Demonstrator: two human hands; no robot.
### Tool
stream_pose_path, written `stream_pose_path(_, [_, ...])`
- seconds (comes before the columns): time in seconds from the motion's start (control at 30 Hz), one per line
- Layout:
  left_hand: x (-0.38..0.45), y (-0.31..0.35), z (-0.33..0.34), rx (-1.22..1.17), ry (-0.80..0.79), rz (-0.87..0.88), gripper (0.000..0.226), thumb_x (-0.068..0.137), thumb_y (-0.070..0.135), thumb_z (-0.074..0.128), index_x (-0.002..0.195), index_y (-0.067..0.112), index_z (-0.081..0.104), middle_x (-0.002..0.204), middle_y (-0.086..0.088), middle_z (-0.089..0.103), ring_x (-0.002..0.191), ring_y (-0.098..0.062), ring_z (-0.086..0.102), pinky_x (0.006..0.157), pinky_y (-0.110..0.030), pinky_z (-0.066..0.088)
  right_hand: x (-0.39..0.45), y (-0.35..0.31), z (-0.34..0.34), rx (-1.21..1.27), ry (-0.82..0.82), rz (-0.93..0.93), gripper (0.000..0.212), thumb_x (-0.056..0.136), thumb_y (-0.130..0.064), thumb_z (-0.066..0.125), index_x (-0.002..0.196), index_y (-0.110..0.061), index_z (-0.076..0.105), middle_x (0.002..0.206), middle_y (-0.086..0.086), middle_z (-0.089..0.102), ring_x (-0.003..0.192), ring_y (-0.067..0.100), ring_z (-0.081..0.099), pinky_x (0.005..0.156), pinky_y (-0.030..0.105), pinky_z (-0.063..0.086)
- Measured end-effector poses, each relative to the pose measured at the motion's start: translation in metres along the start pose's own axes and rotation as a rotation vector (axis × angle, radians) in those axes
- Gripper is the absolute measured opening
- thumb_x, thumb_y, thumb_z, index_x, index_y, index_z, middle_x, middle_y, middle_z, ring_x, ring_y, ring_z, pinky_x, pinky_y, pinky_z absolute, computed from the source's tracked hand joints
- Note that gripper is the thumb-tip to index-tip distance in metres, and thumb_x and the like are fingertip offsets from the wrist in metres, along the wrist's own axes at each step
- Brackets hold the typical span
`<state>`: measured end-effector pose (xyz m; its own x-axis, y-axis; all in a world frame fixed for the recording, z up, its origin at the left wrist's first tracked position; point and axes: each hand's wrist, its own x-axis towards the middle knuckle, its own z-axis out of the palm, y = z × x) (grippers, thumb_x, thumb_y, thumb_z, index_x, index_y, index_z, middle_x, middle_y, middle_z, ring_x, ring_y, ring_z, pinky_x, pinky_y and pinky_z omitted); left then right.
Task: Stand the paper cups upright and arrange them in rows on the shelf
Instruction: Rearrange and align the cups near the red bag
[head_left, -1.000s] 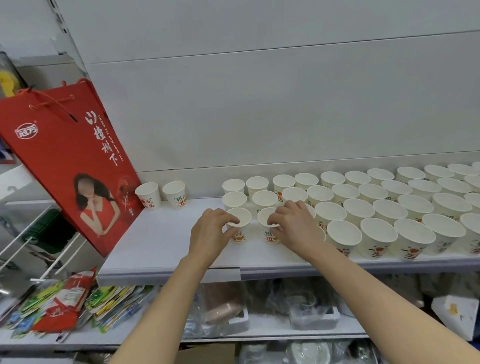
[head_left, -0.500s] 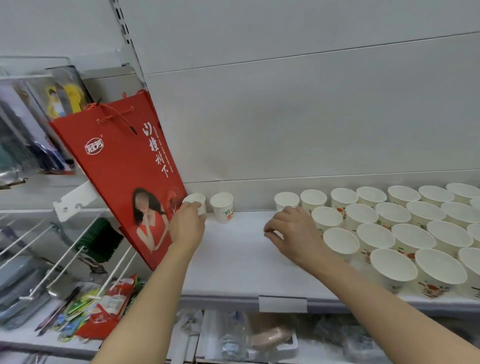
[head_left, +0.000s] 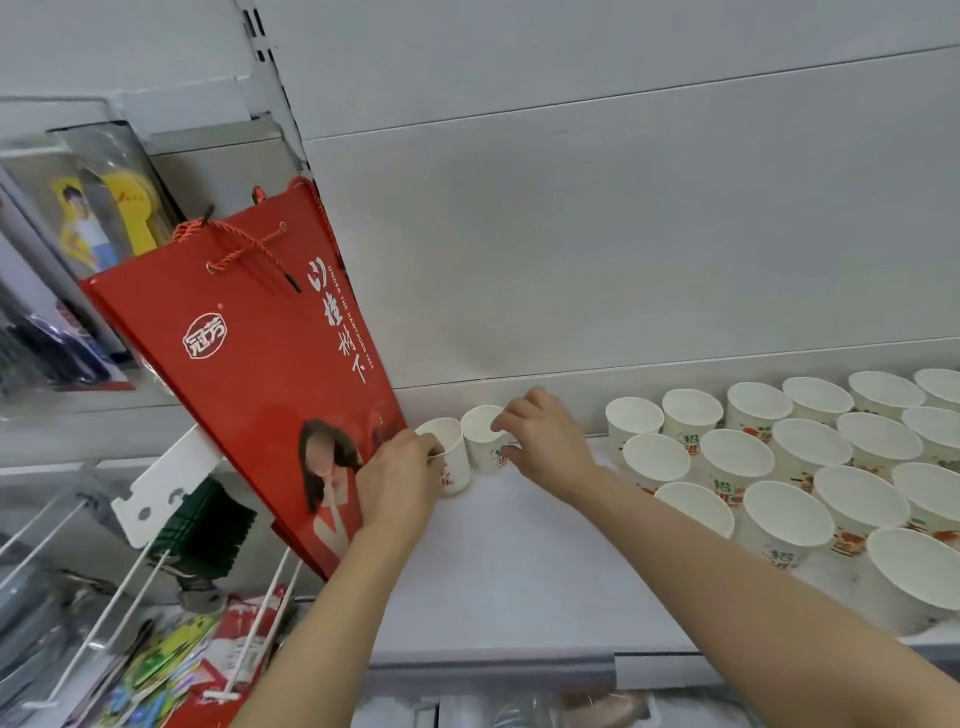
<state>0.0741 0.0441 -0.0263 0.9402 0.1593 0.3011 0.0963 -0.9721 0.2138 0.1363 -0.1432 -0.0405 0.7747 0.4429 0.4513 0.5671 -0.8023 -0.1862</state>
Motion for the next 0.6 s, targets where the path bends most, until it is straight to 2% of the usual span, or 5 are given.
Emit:
stream_pose_path(0.1, [-0.01,-0.001,-0.006,-0.081,0.037,0.03,0.006,0.088,0.027,0.06,0.091,0.027,0.066,0.089,0.007,0.057,0.087,-0.018,0.058,0.058,-0.029,0.038,0.007,-0.002,0.01,-0.003,-0.016,-0.016,0.032,0.057,-0.011,0.082,0.087,-0.015,0.071,0.083,-0.002,0.065,0.085,0.03,0.053,0.076,0.036,0.043])
stream_pose_path(0.23, [-0.028,0.002,-0.013,-0.133,0.067,0.067,0.004,0.088,0.029,0.065,0.09,0.03,0.068,0.086,0.009,0.059,0.086,-0.016,0.056,0.062,-0.034,0.046,0.003,-0.007,0.012,-0.011,-0.009,-0.006,0.014,0.058,-0.012,0.079,0.066,-0.018,0.069,0.062,-0.005,0.062,0.073,0.025,0.049,0.065,0.033,0.039])
stream_pose_path(0.37, [-0.056,0.014,-0.015,-0.231,0.144,0.082,0.005,0.086,0.029,0.069,0.087,0.034,0.069,0.085,0.014,0.06,0.083,-0.013,0.053,0.061,-0.034,0.046,-0.028,-0.008,-0.015,0.073,0.136,-0.002,0.006,0.067,-0.013,0.073,0.068,-0.017,0.069,0.062,-0.004,0.061,0.073,0.025,0.051,0.067,0.034,0.036])
stream_pose_path(0.5, [-0.095,0.048,-0.015,-0.366,0.207,0.114,0.008,0.085,0.026,0.072,0.086,0.033,0.068,0.083,0.016,0.061,0.078,-0.012,0.054,0.062,-0.032,0.045,-0.093,0.002,-0.062,0.113,0.273,0.007,0.007,0.07,-0.018,0.074,0.071,-0.019,0.067,0.067,-0.006,0.06,0.072,0.024,0.05,0.066,0.034,0.035])
stream_pose_path(0.6, [-0.125,0.08,-0.017,-0.425,0.185,0.137,0.007,0.086,0.029,0.071,0.085,0.035,0.069,0.084,0.018,0.061,0.08,-0.01,0.052,0.063,-0.028,0.044,-0.148,0.02,-0.096,0.127,0.322,0.018,0.006,0.073,-0.023,0.075,0.074,-0.021,0.069,0.072,-0.008,0.062,0.075,0.021,0.049,0.069,0.033,0.035])
